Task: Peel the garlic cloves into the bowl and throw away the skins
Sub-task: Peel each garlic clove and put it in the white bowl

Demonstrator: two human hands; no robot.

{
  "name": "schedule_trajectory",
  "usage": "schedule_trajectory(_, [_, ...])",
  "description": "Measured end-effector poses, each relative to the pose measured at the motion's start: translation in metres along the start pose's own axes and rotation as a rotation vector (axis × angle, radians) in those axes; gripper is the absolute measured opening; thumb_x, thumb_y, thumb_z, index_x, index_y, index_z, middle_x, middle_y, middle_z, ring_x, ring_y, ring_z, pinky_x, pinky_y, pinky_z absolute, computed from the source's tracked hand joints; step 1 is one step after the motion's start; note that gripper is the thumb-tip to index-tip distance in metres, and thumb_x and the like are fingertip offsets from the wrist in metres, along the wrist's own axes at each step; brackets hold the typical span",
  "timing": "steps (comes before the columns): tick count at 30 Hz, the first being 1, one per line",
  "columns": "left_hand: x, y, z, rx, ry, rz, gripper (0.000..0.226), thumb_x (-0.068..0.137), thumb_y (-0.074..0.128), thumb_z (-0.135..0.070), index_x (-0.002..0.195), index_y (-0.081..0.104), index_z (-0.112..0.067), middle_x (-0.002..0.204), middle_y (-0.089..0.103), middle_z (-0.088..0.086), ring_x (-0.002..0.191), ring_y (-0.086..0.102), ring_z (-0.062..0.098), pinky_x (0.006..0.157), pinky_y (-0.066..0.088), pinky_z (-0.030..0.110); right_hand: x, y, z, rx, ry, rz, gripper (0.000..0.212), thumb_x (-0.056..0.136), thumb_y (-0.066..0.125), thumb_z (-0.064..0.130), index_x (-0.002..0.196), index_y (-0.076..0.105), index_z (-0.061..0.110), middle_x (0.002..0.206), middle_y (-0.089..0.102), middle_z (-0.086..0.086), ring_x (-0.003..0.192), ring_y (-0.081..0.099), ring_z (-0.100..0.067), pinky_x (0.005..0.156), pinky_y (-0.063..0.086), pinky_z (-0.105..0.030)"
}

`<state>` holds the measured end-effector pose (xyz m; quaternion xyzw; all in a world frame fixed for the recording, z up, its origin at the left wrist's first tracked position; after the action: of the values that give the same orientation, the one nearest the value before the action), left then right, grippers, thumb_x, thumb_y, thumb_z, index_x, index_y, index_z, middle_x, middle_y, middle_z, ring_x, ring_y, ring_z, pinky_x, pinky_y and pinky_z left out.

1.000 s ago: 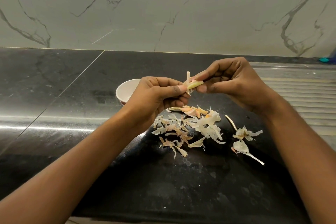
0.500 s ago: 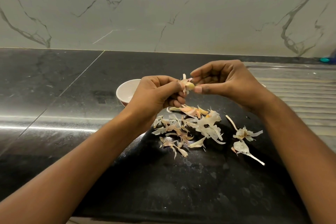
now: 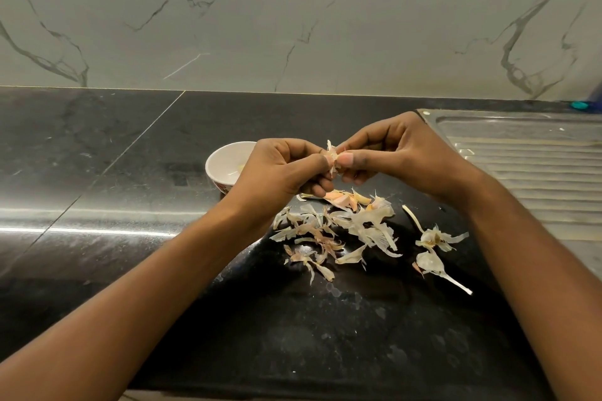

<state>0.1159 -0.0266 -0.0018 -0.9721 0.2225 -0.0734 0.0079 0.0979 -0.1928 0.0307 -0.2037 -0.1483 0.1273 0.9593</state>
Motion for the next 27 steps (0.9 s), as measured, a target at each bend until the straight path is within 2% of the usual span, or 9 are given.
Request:
schedule_trajectory(5, [0.0, -0.003, -0.001, -0.04, -0.009, -0.021, 0.013, 0.101, 0.063, -0.004, 0.099, 0.075, 0.002, 0.088, 0.073, 0.021, 0.076, 0.066, 0.028, 0.069, 0.059, 0.03, 0.001, -0.005, -0.001, 0.012, -0.021, -0.007, 0.02, 0.1, 0.069, 0.004, 0.118, 0.077, 0.001, 0.098, 0.082, -0.012, 0.09, 0.08, -0.028, 0.078, 0.066, -0.03])
schedule_trajectory(13, [0.001, -0.013, -0.003, -0.106, 0.0, -0.113, 0.018, 0.1, 0.06, 0.001, 0.088, 0.072, 0.002, 0.08, 0.071, 0.015, 0.07, 0.065, 0.023, 0.06, 0.056, 0.024, 0.001, -0.024, -0.001, 0.026, -0.039, -0.11, 0.02, 0.1, 0.068, 0.005, 0.118, 0.076, -0.001, 0.099, 0.082, -0.015, 0.09, 0.08, -0.028, 0.08, 0.065, -0.028])
schedule_trajectory(19, [0.0, -0.018, -0.004, -0.13, 0.013, -0.153, 0.016, 0.097, 0.058, 0.003, 0.086, 0.069, 0.005, 0.078, 0.07, 0.015, 0.072, 0.064, 0.025, 0.061, 0.056, 0.026, 0.0, -0.027, -0.004, 0.017, -0.024, -0.128, 0.02, 0.101, 0.068, 0.007, 0.117, 0.076, -0.001, 0.1, 0.082, -0.014, 0.093, 0.08, -0.03, 0.082, 0.066, -0.031])
schedule_trajectory(24, [-0.002, -0.016, -0.011, -0.085, 0.072, -0.147, 0.016, 0.093, 0.061, 0.008, 0.079, 0.068, 0.006, 0.075, 0.068, 0.018, 0.068, 0.063, 0.027, 0.058, 0.055, 0.026, -0.003, -0.04, -0.004, 0.035, -0.004, -0.175, 0.02, 0.102, 0.067, 0.01, 0.117, 0.075, -0.001, 0.101, 0.082, -0.014, 0.093, 0.081, -0.03, 0.083, 0.067, -0.034])
schedule_trajectory(27, [-0.003, -0.01, -0.012, 0.062, 0.107, -0.096, 0.009, 0.089, 0.073, 0.007, 0.08, 0.072, 0.008, 0.076, 0.071, 0.022, 0.065, 0.067, 0.023, 0.06, 0.058, 0.026, -0.004, -0.038, -0.006, 0.057, 0.029, -0.155, 0.02, 0.101, 0.067, 0.01, 0.116, 0.075, -0.001, 0.102, 0.082, -0.014, 0.095, 0.081, -0.03, 0.083, 0.067, -0.033])
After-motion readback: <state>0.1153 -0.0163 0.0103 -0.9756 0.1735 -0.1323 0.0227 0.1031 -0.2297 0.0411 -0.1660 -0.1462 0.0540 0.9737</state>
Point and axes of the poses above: each hand's wrist, its own x-axis towards the middle knuckle, its own y-axis out of the palm, z = x × y, the point moved 9 cm from there along x, towards the middle knuckle
